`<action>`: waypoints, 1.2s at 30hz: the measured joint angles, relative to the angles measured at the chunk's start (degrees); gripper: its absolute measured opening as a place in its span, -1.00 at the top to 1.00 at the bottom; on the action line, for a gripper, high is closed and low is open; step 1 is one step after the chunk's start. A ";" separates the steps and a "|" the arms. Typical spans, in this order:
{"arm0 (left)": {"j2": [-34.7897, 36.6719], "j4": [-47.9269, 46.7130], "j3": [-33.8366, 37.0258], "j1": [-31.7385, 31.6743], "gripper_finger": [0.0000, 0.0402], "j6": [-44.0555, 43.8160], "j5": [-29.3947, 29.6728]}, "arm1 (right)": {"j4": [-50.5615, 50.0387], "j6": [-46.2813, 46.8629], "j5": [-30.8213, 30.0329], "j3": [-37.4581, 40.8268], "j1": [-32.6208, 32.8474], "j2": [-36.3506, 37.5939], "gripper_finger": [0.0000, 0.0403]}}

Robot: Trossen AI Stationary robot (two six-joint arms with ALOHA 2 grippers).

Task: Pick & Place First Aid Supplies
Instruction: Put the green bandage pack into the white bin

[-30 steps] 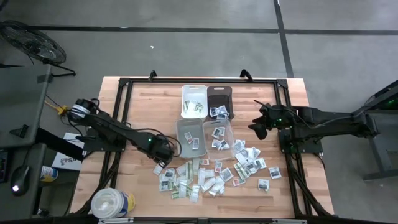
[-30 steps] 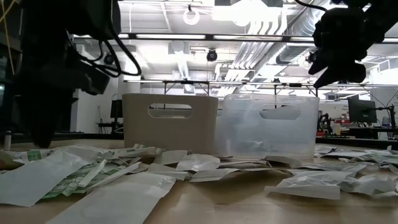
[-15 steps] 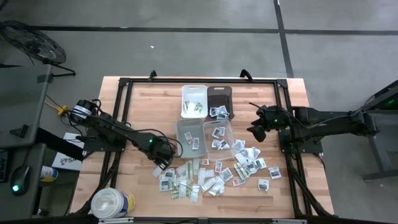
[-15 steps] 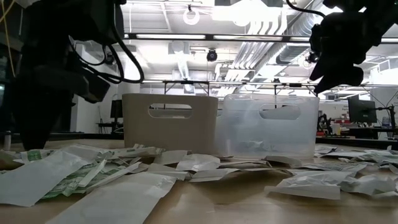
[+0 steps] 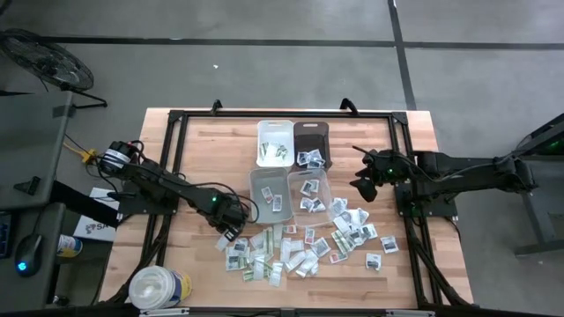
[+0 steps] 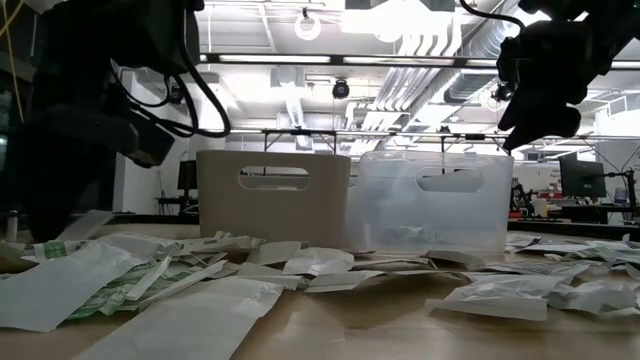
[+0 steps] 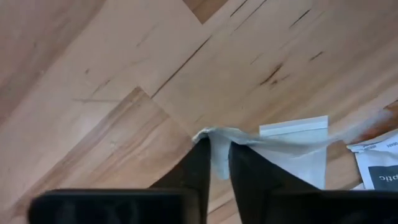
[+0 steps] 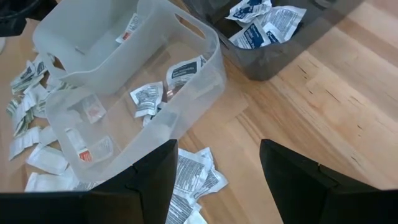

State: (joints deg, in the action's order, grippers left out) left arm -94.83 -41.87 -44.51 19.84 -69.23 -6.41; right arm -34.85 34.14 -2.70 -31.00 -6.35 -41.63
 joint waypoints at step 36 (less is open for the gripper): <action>14.17 11.88 -11.79 -6.82 1.00 50.15 17.83 | 2.36 -14.95 -0.12 0.00 0.02 0.04 -0.10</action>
State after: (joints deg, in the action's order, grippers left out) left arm -80.66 -29.99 -56.30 13.02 -19.08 11.43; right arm -32.49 19.19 -2.82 -31.00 -6.33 -41.58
